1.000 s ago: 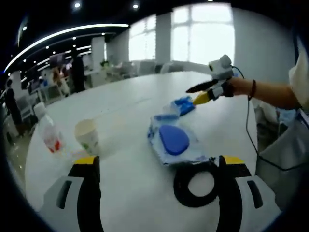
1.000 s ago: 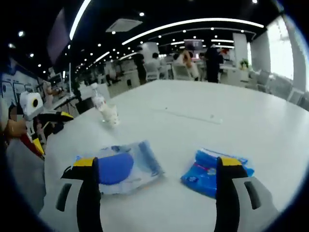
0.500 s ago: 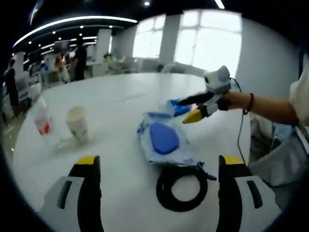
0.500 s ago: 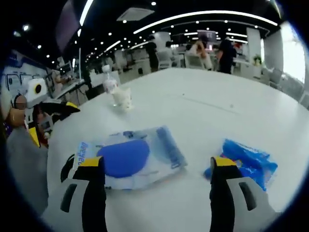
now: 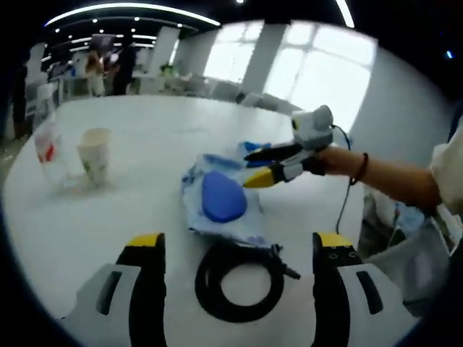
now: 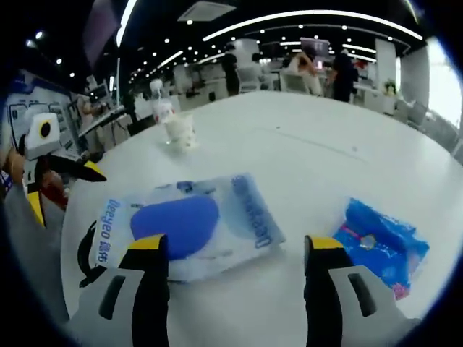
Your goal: Arrange the tabletop items into an orderly group along one side of the table until the central work area is clear of visible clutter.
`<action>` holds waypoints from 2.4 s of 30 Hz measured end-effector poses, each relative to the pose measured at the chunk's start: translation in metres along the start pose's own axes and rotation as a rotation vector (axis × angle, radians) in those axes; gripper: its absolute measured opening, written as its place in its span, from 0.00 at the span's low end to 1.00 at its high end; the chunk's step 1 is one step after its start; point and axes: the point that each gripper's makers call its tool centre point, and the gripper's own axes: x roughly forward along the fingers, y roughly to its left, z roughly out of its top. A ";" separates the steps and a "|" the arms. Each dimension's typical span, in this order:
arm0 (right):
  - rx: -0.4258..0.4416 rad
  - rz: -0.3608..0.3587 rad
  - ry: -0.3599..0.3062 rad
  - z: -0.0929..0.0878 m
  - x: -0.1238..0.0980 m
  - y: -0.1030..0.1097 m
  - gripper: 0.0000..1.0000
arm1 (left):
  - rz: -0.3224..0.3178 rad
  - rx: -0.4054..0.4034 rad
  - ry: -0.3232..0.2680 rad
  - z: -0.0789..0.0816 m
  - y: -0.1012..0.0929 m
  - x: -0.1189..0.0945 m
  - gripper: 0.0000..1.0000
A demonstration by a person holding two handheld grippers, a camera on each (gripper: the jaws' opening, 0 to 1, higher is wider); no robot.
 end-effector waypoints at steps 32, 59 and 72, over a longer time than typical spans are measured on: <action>0.019 -0.072 0.011 -0.004 0.004 -0.028 0.10 | -0.009 -0.260 0.062 -0.028 -0.013 0.040 0.18; 0.055 -0.078 -0.039 0.019 -0.033 -0.016 0.01 | -0.027 -0.281 0.020 0.010 0.004 0.011 0.00; 0.158 -0.063 -0.102 0.028 -0.058 0.001 0.01 | 0.018 -0.252 -0.047 0.041 0.035 -0.005 0.00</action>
